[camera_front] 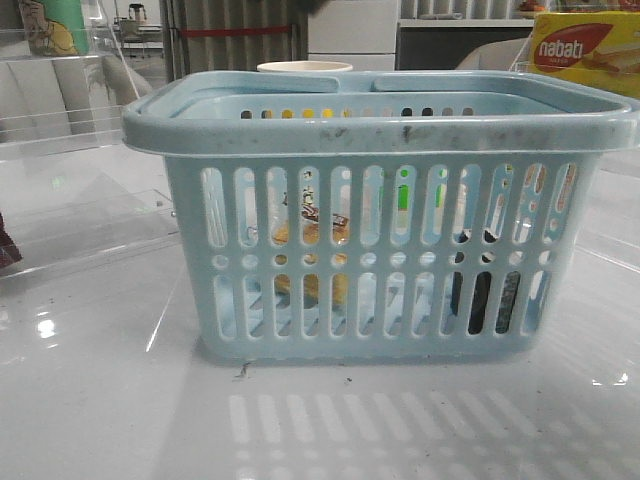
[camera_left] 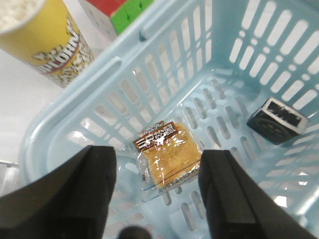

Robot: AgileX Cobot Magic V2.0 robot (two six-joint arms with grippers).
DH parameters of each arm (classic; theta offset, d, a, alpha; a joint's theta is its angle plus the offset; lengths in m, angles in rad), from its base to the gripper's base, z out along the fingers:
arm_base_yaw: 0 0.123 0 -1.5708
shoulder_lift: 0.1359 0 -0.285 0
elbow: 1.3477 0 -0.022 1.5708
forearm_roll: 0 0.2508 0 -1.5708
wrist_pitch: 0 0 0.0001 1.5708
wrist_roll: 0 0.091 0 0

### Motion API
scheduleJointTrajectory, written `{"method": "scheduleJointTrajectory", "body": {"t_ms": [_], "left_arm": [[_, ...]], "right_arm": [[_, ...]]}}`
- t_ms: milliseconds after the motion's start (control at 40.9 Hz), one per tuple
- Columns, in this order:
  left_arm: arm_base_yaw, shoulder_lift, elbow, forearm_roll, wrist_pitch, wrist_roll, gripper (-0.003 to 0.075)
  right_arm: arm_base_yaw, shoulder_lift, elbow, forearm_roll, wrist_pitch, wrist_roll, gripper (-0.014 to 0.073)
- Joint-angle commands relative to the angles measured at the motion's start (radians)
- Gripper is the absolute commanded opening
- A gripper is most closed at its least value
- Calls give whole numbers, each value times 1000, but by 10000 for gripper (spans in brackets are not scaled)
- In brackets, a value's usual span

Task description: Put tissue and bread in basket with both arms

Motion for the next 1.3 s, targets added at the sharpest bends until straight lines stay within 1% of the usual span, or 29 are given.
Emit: {"method": "scheduleJointTrajectory", "body": {"t_ms": [0,122,245,318,538,685,783,906,1077,1150,1199,1273], "left_arm": [[-5,-144,-20,-22,-15,-5,433],[-5,-273,54,-43,-17,-5,433],[-5,-411,180,-43,-33,-8,433],[-5,-492,276,-43,-50,-22,433],[-5,-763,582,-43,-164,-42,433],[-5,-923,733,-43,-189,-42,433],[-5,-1017,817,-43,-189,-42,433],[-5,-1090,886,-43,-189,-42,433],[-5,-1118,925,-43,-189,-42,431],[-5,-1118,926,-43,-189,-42,405],[-5,-1118,926,-43,-189,-42,367],[-5,-1118,926,-43,-189,-42,314]], "right_arm": [[-5,-4,-28,-9,-61,-3,582],[-5,-4,-28,-9,-61,-3,582],[-5,-4,-28,-9,-61,-3,582],[-5,-4,-28,-9,-61,-3,582],[-5,-4,-28,-9,-61,-3,582],[-5,-4,-28,-9,-61,-3,582],[-5,-4,-28,-9,-61,-3,582],[-5,-4,-27,-9,-60,-3,582],[-5,-4,-27,-9,-59,-3,581],[-5,-4,-27,-9,-59,-3,549],[-5,-4,-27,-9,-59,-5,503],[-5,-4,-27,-9,-59,-5,407]]}}
